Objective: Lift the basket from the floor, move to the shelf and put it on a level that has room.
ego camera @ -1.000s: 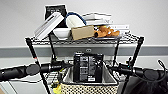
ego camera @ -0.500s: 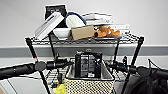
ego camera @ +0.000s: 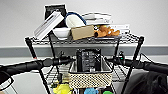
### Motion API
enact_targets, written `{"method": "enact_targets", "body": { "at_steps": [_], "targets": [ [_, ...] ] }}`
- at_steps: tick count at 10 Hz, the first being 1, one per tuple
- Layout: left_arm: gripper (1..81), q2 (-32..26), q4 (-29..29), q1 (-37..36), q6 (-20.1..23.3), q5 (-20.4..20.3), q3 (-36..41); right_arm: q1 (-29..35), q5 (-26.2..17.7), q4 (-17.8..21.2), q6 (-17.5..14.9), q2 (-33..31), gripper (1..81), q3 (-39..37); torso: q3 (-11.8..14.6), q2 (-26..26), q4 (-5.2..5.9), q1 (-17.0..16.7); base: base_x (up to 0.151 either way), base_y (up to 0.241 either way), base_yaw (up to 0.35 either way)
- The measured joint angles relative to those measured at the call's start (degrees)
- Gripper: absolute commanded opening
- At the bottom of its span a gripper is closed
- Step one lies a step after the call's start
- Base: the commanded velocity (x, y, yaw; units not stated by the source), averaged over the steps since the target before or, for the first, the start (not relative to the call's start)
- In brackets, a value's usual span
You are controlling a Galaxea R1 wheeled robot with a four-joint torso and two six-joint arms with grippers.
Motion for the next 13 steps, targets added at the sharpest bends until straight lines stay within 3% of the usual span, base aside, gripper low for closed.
{"method": "enact_targets", "body": {
  "at_steps": [5,9,13],
  "targets": [
    [1.0,7.1,2.4,-0.8,0.0,3.8,-11.7,1.6,-4.4,-1.2,0.0,5.7,1.0,-9.9,0.0,0.0,0.00,0.0,0.000,0.000,0.000],
    [1.0,12.6,4.9,-1.5,0.1,7.3,-21.3,1.6,-4.7,-3.0,0.0,10.3,1.0,-17.8,0.0,0.0,0.00,0.0,0.000,0.000,0.000],
    [1.0,14.7,6.2,-2.2,0.1,9.9,-25.9,1.7,-4.6,-3.9,-0.1,13.9,1.0,-23.4,0.0,0.0,0.00,0.0,0.000,0.000,0.000]
  ]
}}
